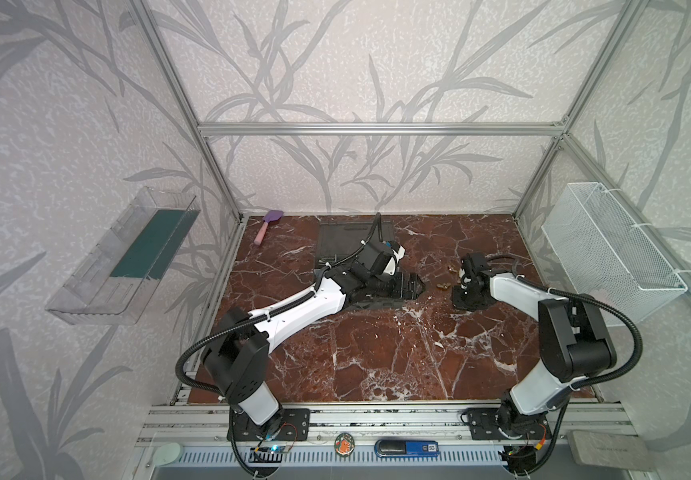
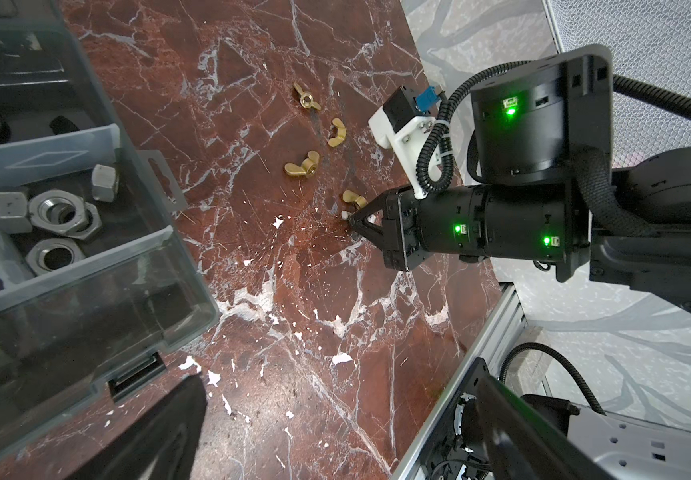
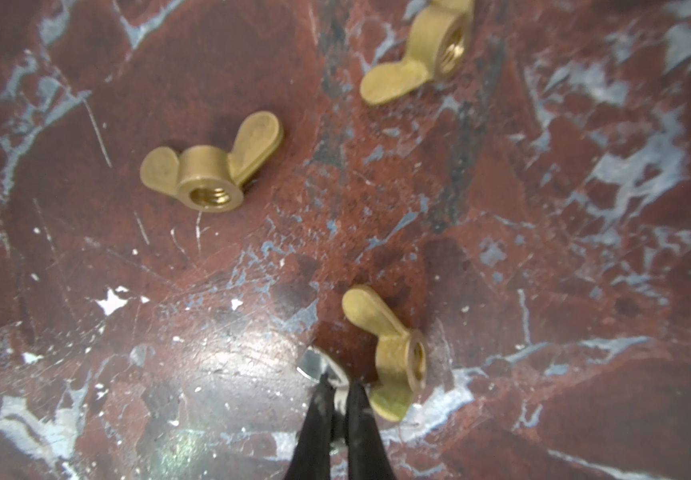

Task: Sort the screws and nuts into containers
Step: 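Lower the right gripper and grasp the silver wing nut under a brass one, then carry the silver wing nut to the organizer with the right gripper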

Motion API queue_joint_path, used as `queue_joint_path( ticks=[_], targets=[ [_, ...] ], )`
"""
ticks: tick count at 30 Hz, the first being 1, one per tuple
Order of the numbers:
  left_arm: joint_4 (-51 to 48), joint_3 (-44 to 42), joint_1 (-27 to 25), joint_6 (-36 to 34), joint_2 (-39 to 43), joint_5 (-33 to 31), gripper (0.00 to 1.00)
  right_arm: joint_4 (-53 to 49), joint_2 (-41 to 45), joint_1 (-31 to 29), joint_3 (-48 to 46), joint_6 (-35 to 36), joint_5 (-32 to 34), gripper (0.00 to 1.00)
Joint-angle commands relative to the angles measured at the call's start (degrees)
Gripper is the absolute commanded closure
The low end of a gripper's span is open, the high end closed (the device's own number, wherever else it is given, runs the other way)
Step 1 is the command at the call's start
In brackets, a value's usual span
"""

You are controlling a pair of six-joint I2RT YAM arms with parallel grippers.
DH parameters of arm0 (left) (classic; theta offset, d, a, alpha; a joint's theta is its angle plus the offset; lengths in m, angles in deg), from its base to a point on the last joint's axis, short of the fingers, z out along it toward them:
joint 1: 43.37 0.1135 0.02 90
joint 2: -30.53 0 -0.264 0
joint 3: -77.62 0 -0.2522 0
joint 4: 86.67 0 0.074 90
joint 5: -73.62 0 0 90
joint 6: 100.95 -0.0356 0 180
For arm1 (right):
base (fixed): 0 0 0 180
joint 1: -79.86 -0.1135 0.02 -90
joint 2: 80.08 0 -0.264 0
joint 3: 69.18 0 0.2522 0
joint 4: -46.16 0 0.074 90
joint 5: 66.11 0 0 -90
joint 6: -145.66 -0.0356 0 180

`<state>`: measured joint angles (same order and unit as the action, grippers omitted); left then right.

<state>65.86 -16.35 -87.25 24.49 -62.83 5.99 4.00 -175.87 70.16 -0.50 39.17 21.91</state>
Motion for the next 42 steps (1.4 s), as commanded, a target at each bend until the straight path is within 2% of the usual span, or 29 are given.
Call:
queue_joint_path(
  ticks=[1, 14, 23, 31, 42],
  targets=[
    [-0.9, 0.7, -0.25, -1.51, 1.87, -0.87, 0.01, -1.85, 2.84, 0.01, 1.25, -0.45, -2.29, 0.99],
    [-1.92, -0.53, 0.34, -2.56, 4.39, -2.54, 0.01, -2.14, 5.23, -0.54, 4.53, -1.53, -7.27, 1.0],
    [-3.38, -1.61, 4.98, -3.46, 8.61, -2.87, 0.01, -0.64, 4.83, -5.81, 12.97, -2.53, -10.75, 1.0],
    [-2.89, -7.13, 11.9, -2.29, 14.66, -1.14, 0.01, 2.3, -1.17, -12.82, 22.83, -4.66, -12.83, 1.0],
    [-3.51, -13.98, 16.17, -2.15, 21.01, -1.46, 0.01, 7.16, -14.81, -21.62, 33.47, -9.12, -13.9, 1.0]
  ],
)
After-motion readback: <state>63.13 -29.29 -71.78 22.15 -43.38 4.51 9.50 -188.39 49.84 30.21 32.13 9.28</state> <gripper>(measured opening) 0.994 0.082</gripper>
